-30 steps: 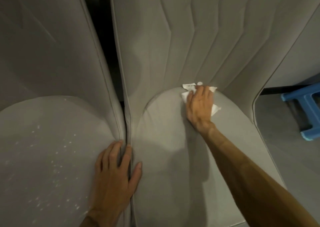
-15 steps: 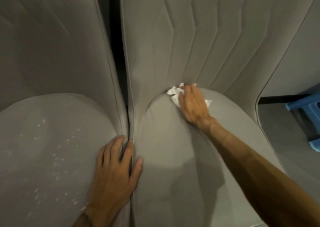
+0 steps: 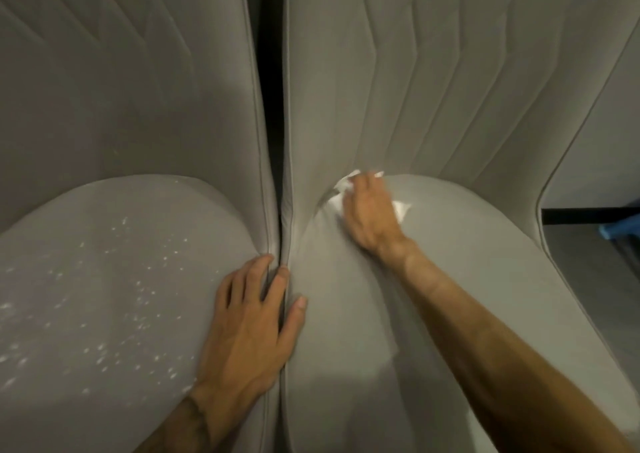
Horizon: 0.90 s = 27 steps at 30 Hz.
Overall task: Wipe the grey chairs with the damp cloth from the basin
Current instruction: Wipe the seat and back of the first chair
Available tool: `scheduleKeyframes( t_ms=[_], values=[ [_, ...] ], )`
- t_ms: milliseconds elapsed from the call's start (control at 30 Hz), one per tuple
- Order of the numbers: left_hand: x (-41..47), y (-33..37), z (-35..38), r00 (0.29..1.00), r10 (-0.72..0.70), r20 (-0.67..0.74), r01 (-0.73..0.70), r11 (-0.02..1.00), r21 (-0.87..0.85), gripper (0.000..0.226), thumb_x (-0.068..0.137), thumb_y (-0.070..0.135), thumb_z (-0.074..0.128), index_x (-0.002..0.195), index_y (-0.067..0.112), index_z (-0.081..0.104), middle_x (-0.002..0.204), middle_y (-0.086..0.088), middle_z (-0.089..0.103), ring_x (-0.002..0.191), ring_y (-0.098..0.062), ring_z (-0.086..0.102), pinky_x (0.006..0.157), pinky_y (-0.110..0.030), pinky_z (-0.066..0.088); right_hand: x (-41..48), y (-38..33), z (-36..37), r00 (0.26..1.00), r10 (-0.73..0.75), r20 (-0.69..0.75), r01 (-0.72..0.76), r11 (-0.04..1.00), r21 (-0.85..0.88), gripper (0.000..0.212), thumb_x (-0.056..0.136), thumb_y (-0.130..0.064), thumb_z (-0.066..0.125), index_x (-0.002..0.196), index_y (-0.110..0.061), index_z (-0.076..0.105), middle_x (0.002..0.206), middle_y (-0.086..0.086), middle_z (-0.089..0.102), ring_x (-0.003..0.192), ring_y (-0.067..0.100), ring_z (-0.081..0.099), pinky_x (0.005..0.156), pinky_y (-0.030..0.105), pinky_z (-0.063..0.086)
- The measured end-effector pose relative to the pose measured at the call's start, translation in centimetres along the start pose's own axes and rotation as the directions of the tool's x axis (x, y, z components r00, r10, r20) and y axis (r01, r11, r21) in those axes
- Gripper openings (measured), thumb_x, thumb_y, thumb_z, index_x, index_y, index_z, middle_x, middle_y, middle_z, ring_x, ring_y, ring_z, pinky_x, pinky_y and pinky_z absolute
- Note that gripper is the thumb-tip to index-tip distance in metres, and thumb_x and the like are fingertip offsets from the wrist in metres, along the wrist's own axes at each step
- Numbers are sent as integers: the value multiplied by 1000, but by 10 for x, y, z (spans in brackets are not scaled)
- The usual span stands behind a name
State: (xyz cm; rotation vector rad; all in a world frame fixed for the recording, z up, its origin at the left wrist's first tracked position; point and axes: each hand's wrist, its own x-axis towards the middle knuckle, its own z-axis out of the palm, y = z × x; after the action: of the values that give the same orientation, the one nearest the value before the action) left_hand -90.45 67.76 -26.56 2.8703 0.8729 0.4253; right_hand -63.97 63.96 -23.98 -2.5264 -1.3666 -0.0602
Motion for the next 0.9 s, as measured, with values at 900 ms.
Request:
scheduleKeyframes(
  t_ms=[900],
  values=[
    [-4,-2,3,1000,9,-9,-9,999,-33,54,103,52,37,134,16,63,145,-11,50,129,-32,49,110,-45,32,-29,38,-25,998,-38,56,47,987,-153,44,106,-31,40,123,6,56,122,28,55,112,43,51,101,50,34]
  ],
)
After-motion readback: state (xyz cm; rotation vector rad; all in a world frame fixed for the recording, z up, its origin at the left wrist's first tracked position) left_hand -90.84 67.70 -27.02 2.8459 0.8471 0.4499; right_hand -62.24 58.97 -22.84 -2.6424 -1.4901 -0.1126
